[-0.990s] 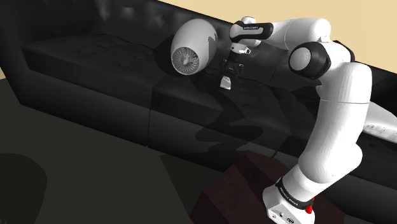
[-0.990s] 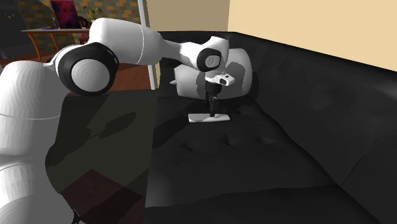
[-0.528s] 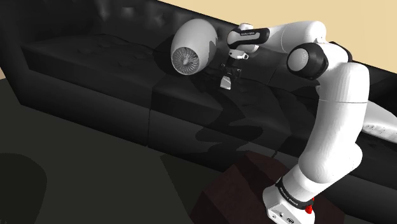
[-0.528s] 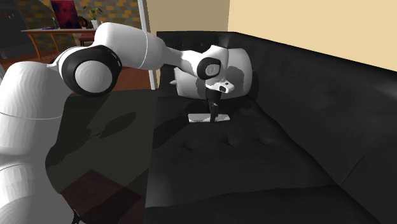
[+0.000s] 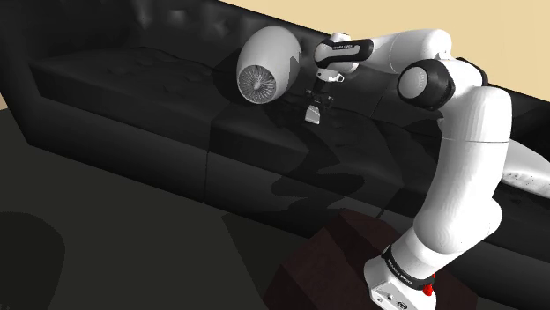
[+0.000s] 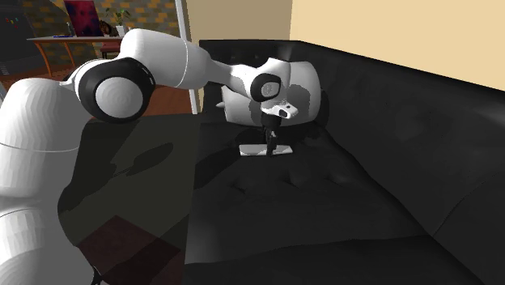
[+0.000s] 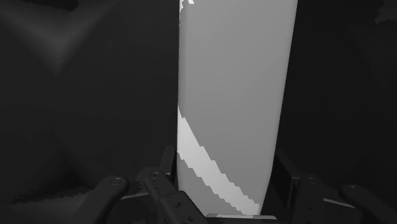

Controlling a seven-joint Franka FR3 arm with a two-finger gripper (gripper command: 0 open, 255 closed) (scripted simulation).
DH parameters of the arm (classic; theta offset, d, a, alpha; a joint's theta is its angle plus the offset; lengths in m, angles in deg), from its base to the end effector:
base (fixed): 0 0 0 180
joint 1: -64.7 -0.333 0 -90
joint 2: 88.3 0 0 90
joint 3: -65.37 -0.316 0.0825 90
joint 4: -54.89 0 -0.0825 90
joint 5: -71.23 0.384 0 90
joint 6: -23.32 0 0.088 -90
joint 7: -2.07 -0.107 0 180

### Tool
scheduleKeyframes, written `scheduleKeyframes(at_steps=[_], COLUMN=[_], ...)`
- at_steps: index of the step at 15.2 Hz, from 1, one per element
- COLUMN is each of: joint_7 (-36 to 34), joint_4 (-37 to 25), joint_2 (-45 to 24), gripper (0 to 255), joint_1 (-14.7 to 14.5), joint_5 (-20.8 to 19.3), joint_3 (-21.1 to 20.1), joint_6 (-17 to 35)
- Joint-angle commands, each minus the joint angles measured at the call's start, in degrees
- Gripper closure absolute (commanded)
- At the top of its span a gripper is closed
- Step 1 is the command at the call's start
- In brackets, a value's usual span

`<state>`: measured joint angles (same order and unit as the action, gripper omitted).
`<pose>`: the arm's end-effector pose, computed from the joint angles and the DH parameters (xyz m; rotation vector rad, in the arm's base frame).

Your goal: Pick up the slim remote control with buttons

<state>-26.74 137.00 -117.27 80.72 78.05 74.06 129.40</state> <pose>0.6391 -0.2644 0.3971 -2.7551 1.4274 0.1281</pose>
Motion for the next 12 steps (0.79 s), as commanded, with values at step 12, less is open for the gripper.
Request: scheduleKeyframes(at_steps=[12], joint_7=[-0.43], joint_4=[-6.14], joint_2=[1.0], gripper=[255], joint_1=[0.23], joint_5=[-0.28], joint_3=[0.15], joint_6=[-7.13])
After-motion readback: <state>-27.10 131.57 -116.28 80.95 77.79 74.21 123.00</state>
